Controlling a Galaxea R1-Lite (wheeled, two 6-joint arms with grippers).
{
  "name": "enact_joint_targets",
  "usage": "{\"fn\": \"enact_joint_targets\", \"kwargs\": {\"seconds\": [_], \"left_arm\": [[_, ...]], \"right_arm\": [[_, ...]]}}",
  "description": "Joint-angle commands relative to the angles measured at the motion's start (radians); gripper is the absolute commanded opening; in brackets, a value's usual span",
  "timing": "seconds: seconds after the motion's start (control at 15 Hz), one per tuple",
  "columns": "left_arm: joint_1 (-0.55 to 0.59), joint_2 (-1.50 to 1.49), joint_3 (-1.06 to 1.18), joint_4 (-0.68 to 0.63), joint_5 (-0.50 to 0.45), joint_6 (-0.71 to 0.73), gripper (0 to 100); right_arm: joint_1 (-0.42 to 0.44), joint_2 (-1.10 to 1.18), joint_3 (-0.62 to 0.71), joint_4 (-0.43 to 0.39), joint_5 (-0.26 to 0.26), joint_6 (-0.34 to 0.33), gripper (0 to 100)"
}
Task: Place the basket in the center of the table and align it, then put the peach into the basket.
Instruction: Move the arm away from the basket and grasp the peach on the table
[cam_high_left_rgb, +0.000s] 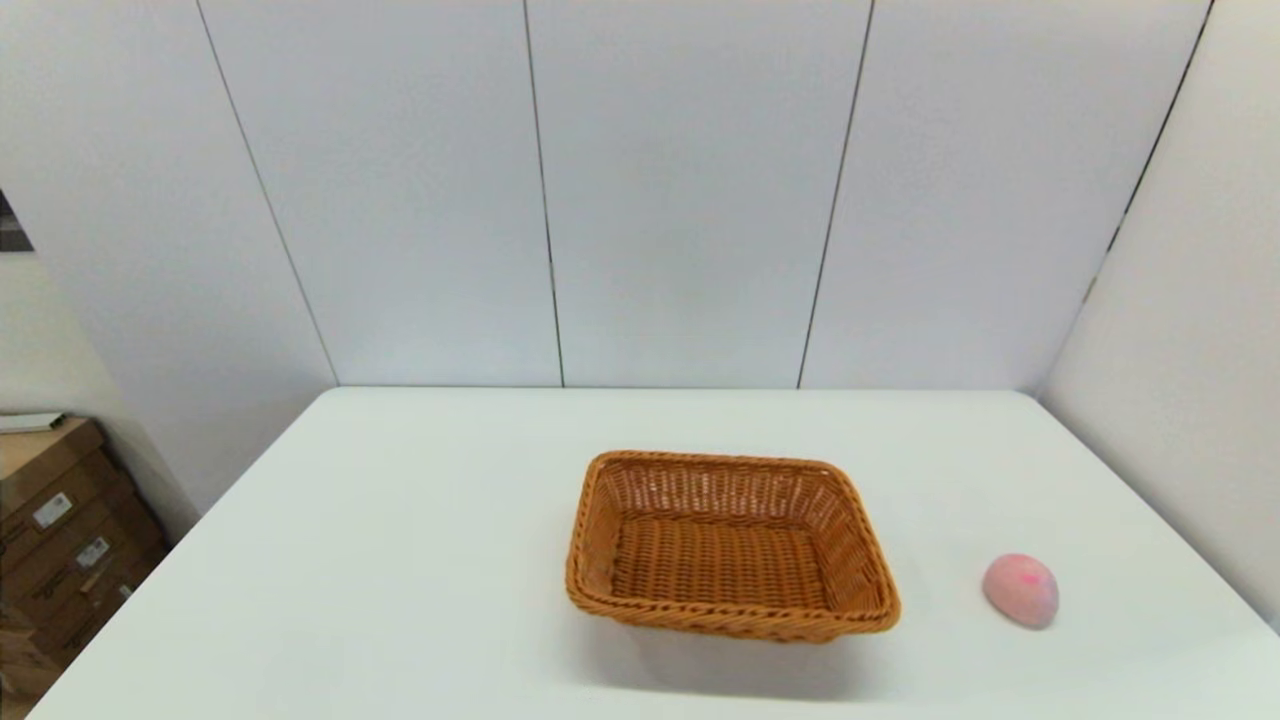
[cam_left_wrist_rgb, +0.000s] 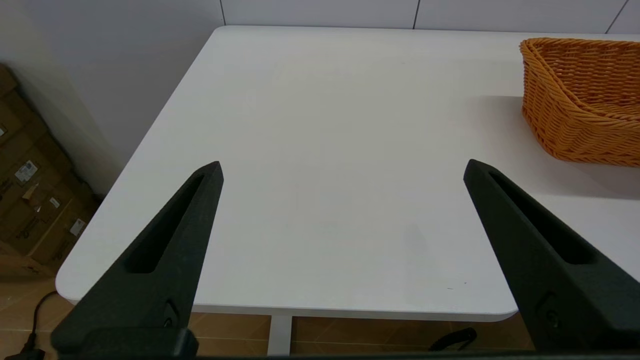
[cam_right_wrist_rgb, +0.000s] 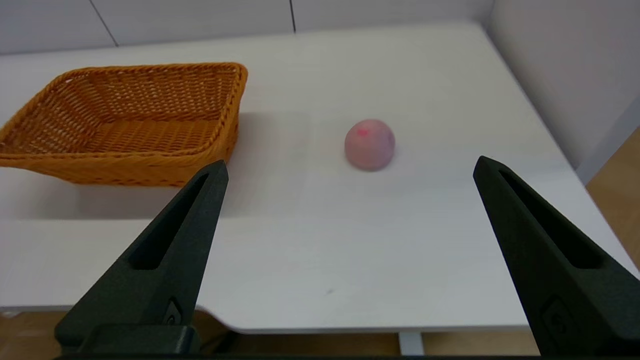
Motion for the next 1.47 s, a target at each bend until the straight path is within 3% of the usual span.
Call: {"fn": "enact_joint_targets", "kwargs": {"seconds": [0.07, 0.2, 0.33, 0.8, 1.07, 1.2, 1.4, 1.47], "left_arm": [[0.000, -0.001, 0.000, 0.001, 0.001, 0.002, 100], [0.000, -0.001, 0.000, 0.001, 0.001, 0.002, 100], [0.000, -0.001, 0.000, 0.001, 0.001, 0.002, 100], [0.000, -0.001, 0.000, 0.001, 0.001, 0.002, 100], [0.000, -0.001, -0.002, 0.001, 0.001, 0.001, 100], [0.000, -0.001, -0.002, 0.001, 0.001, 0.001, 100], [0.000, -0.001, -0.002, 0.001, 0.001, 0.001, 100], [0.000, -0.001, 0.000, 0.001, 0.001, 0.001, 100]], "right_arm": [[0.001, 0.794, -0.434, 0.210, 0.005, 0.072, 100], [0.000, 0.998, -0.448, 0.198, -0.036, 0.081, 100], [-0.005, 1.129, -0.430, 0.095, -0.046, 0.124, 100], [-0.068, 1.425, -0.384, -0.185, -0.069, 0.152, 100], [-0.079, 1.531, -0.384, -0.234, -0.066, 0.152, 100], [-0.082, 1.589, -0.378, -0.319, -0.067, 0.152, 100], [-0.076, 1.649, -0.379, -0.339, -0.062, 0.152, 100], [-0.076, 1.666, -0.382, -0.343, -0.061, 0.153, 0]]}}
